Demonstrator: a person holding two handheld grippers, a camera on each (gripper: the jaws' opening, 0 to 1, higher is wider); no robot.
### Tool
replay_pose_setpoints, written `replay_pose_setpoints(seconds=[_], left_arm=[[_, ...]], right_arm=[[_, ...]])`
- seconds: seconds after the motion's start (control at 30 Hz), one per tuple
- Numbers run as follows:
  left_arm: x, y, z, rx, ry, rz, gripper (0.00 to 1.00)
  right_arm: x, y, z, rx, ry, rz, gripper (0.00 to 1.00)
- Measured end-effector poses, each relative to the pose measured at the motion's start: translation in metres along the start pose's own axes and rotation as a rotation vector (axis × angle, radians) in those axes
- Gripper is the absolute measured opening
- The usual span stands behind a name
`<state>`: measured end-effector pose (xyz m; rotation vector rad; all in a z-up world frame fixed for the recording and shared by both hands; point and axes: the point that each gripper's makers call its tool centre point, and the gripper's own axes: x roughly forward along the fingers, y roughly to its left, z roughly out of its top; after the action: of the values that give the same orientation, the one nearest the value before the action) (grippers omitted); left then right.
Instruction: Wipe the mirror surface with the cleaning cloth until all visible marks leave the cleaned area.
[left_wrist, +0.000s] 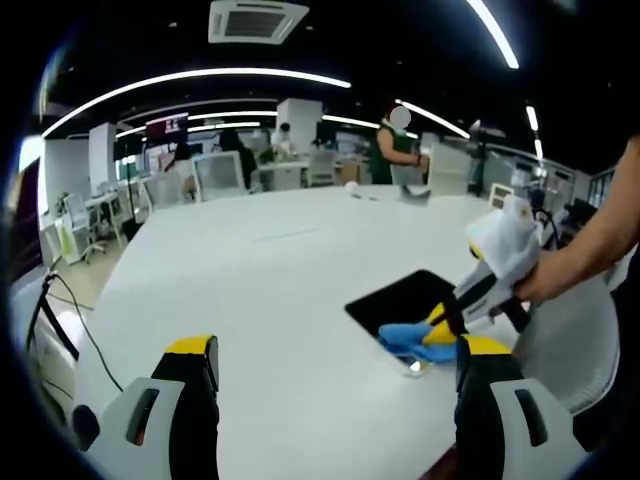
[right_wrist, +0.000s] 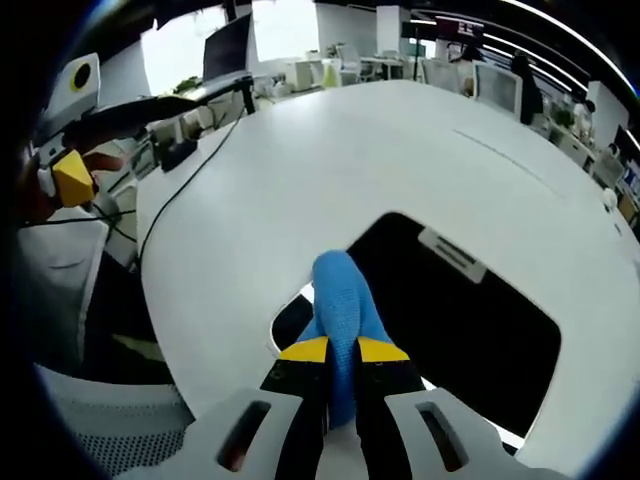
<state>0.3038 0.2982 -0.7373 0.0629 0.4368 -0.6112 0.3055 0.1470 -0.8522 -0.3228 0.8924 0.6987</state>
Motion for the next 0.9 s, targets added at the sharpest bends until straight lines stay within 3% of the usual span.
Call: replay_pose_setpoints(seconds=[0.9], left_arm=[[0.000, 0.002, 0.000, -0.013, -0.004, 0.009, 0.99]], right_arm=[[0.010, 0.022, 0.012, -0.057, -0.014, 0.043, 0.04]])
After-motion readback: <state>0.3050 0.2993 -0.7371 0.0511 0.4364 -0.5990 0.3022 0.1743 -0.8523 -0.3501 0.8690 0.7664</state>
